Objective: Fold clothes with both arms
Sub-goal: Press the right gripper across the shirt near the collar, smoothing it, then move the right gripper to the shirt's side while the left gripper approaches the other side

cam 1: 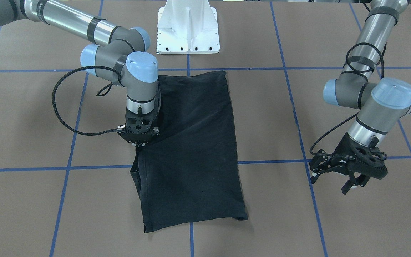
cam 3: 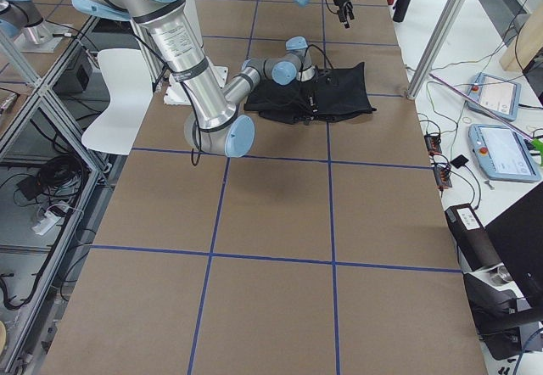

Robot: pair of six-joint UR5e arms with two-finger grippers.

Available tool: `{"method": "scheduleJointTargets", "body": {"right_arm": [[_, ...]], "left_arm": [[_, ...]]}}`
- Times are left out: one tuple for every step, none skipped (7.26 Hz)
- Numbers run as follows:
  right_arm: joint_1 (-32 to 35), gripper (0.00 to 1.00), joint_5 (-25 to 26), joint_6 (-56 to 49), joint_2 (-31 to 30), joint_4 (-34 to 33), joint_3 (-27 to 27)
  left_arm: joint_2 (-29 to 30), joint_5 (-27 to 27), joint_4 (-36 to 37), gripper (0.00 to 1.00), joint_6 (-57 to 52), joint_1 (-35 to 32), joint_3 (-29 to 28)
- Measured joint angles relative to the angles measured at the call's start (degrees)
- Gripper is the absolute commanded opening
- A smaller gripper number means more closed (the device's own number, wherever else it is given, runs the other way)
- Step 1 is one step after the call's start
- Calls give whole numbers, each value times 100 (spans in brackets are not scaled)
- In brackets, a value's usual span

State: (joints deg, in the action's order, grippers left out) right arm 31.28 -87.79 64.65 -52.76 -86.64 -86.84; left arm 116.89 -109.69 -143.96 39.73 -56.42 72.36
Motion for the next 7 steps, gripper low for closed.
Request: {"method": "scheduleJointTargets", "body": {"right_arm": [[18,100,-19,35,-3,13,-77],[63,100,-114,88,63,1,-157],[87,100,-259,282,144,-67,-242],[17,100,-321,636,187,-298,-389],[-199,100,-265,1031,217,-774,-642],[-574,100,-51,1432,242,-1370,-932],[-943,100,174,1709,240,-1789,-1109]], "left_arm": [[0,0,0,100,0,0,1],[0,0,0,100,0,0,0],[-1,0,0,100,0,5,-2],[-2,0,0,100,0,7,-5],[-3,0,0,100,0,8,-8],[-6,0,0,100,0,8,-10],[-20,0,0,100,-2,9,-10]]}}
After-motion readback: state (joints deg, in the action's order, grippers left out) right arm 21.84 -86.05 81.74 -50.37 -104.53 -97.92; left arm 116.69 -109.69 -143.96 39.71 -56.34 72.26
